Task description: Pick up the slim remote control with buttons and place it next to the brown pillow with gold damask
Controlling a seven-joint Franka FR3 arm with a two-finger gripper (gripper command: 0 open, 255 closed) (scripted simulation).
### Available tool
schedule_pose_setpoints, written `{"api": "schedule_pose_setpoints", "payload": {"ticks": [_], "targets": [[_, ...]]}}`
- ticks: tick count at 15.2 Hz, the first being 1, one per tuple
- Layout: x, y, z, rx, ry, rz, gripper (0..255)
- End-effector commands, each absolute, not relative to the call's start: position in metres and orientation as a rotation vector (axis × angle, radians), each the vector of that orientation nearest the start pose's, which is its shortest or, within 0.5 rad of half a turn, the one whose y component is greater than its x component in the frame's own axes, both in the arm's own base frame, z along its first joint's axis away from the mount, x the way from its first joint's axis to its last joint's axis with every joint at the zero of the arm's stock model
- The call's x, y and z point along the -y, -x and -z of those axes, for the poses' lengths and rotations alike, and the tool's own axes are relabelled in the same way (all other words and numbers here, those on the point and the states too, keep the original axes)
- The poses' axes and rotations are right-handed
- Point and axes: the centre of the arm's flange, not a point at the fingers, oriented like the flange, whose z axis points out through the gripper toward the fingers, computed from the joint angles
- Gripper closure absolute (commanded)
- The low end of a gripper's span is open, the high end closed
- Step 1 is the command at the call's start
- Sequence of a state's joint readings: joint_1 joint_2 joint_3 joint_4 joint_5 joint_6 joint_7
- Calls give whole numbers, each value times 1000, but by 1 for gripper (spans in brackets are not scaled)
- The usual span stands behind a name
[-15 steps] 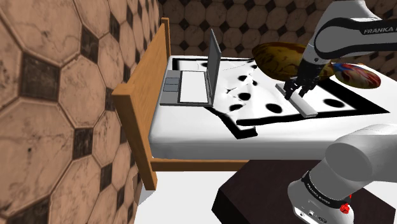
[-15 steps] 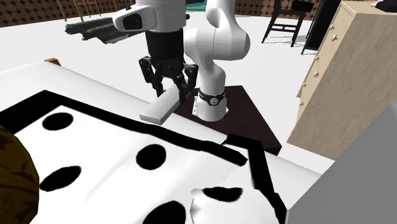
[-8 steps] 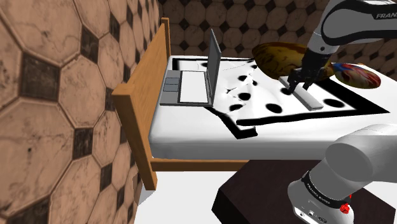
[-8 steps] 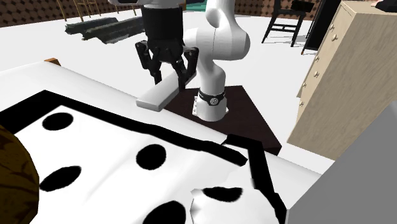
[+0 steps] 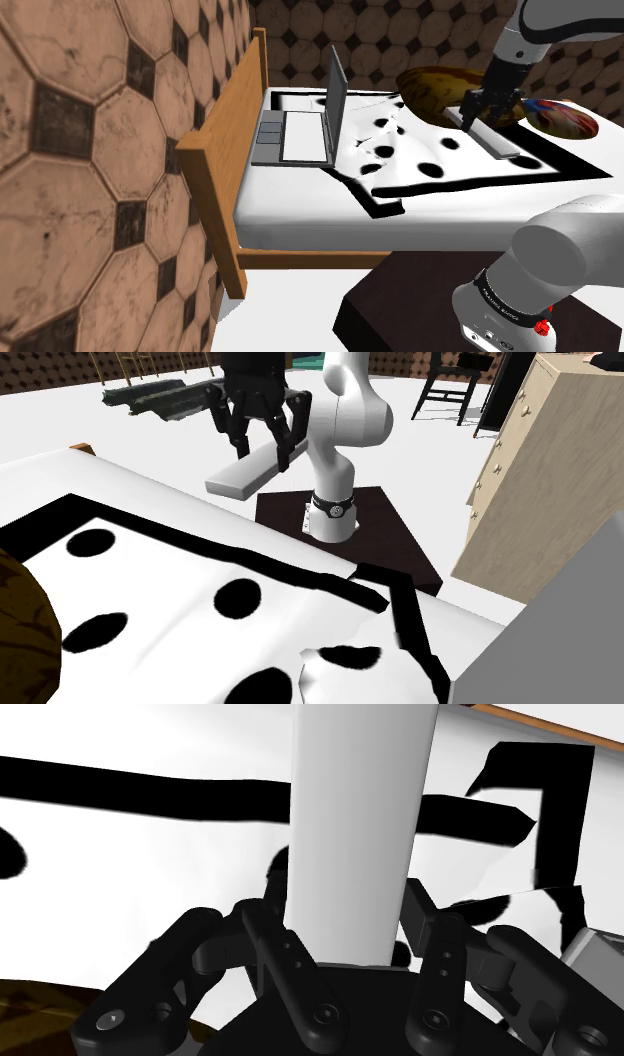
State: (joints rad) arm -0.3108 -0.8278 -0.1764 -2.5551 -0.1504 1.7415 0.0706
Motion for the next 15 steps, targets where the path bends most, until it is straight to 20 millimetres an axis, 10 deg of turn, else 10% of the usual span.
{"api": "schedule_pose_setpoints", "payload": {"ticks": [1,11,15], "targets": [[162,-262,-530,-747,3072,7,255],[162,-262,-580,-747,3072,7,255],[213,-250,-580,-747,3072,7,255]]}}
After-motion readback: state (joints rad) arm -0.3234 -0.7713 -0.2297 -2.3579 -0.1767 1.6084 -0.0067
